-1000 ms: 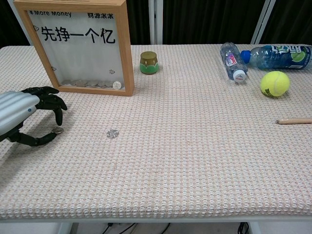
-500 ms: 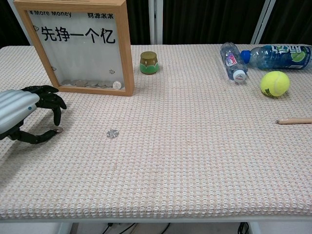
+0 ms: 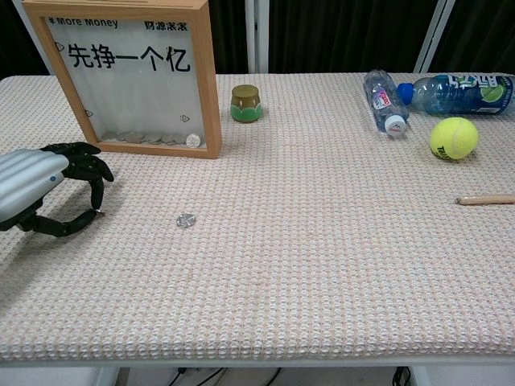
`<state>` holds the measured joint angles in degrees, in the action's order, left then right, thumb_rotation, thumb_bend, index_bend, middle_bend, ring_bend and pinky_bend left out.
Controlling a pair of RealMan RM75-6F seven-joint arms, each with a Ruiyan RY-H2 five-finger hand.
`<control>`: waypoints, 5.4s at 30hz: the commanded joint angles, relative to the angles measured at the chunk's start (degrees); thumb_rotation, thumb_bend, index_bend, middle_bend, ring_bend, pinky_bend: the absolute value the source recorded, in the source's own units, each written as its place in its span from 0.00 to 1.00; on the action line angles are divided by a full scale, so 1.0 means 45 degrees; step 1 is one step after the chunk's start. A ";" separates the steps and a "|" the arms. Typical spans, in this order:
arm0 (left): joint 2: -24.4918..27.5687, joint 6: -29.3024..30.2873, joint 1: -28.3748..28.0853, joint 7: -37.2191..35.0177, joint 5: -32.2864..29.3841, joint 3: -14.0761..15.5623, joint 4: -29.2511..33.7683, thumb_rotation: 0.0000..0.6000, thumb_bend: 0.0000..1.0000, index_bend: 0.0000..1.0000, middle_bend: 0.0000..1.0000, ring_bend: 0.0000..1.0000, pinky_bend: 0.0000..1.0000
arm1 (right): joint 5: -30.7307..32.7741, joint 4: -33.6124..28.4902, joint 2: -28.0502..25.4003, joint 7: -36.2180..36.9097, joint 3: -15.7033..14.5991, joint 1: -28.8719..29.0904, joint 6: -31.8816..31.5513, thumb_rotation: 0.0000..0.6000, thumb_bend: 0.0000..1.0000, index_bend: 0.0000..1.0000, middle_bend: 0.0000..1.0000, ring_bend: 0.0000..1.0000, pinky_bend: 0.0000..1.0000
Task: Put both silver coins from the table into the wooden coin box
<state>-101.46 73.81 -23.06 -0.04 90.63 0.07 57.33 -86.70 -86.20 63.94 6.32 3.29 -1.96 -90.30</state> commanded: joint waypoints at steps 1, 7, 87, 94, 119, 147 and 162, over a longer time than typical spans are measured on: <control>0.0012 -0.0032 -0.0012 -0.0003 -0.0032 -0.0010 0.0041 1.00 0.41 0.55 0.27 0.09 0.14 | 0.0008 0.0007 0.0000 0.0013 0.0002 0.0002 0.0011 1.00 0.33 0.00 0.00 0.00 0.00; 0.0093 0.0029 -0.0003 -0.0052 -0.0041 -0.0012 0.0236 1.00 0.41 0.58 0.27 0.09 0.14 | 0.0017 0.0029 -0.0007 0.0070 0.0005 -0.0008 0.0003 1.00 0.33 0.00 0.00 0.00 0.00; 0.6485 -0.3431 -0.5220 0.4762 -0.8271 -0.4531 0.8073 1.00 0.43 0.61 0.29 0.09 0.14 | 0.0064 0.0361 0.0009 0.0694 0.0187 -0.0125 -0.0306 1.00 0.33 0.00 0.00 0.00 0.00; 0.6468 -0.3355 -0.5359 0.4840 -0.8457 -0.4399 0.8074 1.00 0.43 0.61 0.29 0.09 0.14 | 0.0110 0.0406 -0.0023 0.0793 0.0206 -0.0143 -0.0302 1.00 0.33 0.00 0.00 0.00 0.00; 0.7313 -0.1571 -0.4547 0.4195 -0.6363 -0.3783 0.9662 1.00 0.40 0.09 0.25 0.09 0.13 | 0.0127 0.0331 -0.0052 0.0717 0.0230 -0.0113 -0.0240 1.00 0.33 0.00 0.00 0.00 0.00; 0.4482 0.1280 0.0438 -0.0265 0.0720 0.1134 0.5370 1.00 0.28 0.40 0.30 0.14 0.23 | -0.0163 -0.0186 -0.0295 0.0353 0.0105 -0.0361 -0.0725 1.00 0.33 0.00 0.00 0.00 0.00; 0.1590 0.0114 -0.0565 -0.0158 0.1510 0.0684 0.3203 1.00 0.26 0.39 0.28 0.14 0.23 | 0.0257 0.0036 -0.0203 0.0637 0.0185 -0.0366 -0.0402 1.00 0.33 0.00 0.00 0.00 0.00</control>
<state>-93.44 75.02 -25.02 -1.04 97.45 3.66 72.51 -85.55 -86.04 63.02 9.19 4.12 -3.62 -92.12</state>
